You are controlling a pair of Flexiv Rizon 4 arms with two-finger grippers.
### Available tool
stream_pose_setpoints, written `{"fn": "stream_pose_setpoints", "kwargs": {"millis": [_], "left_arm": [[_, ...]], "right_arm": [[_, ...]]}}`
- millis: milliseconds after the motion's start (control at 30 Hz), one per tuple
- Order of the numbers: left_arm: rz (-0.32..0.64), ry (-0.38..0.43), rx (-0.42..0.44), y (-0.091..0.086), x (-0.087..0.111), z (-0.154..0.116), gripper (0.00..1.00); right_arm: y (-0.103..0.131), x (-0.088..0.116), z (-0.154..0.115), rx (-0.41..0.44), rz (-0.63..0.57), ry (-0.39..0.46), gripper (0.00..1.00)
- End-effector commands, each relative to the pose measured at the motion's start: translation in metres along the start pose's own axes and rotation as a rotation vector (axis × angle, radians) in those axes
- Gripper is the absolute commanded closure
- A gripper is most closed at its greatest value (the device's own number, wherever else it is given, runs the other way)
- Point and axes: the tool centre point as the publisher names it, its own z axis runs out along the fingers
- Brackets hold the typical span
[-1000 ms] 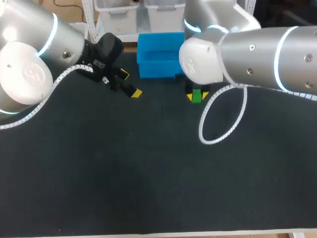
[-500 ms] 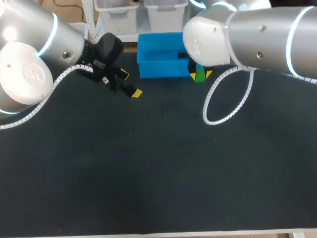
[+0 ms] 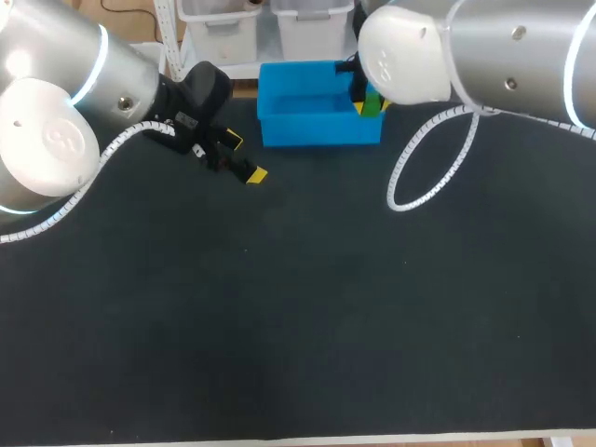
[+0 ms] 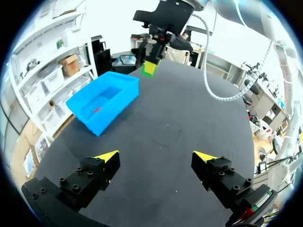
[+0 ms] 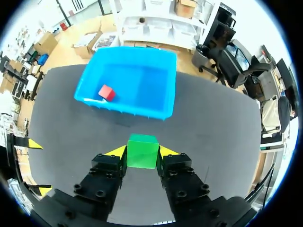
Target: Use the left arm to pick the red cube and place it into the blue plastic box first, then use the right arm to grasp the green cube and put it into the same blue plastic box after the first action is fully finished.
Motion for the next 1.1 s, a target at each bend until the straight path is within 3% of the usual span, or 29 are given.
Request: {"fn": "stream_pose_setpoints", "kwargs": {"millis": [33, 633, 1100], "left_arm": [[0.003, -0.005, 0.002, 0.001, 0.001, 0.000, 0.00], [0.003, -0.005, 0.002, 0.001, 0.001, 0.000, 0.00], [0.003, -0.005, 0.002, 0.001, 0.001, 0.000, 0.00]], "right_arm": [[-0.004, -0.007, -0.004, -0.028, -0.008, -0.016, 1.00], [-0.002, -0.054, -0.012, -0.183, -0.106, -0.092, 1.00], [0.012, -0.088, -0.002, -0.232, -0.193, -0.108, 1.00]]}}
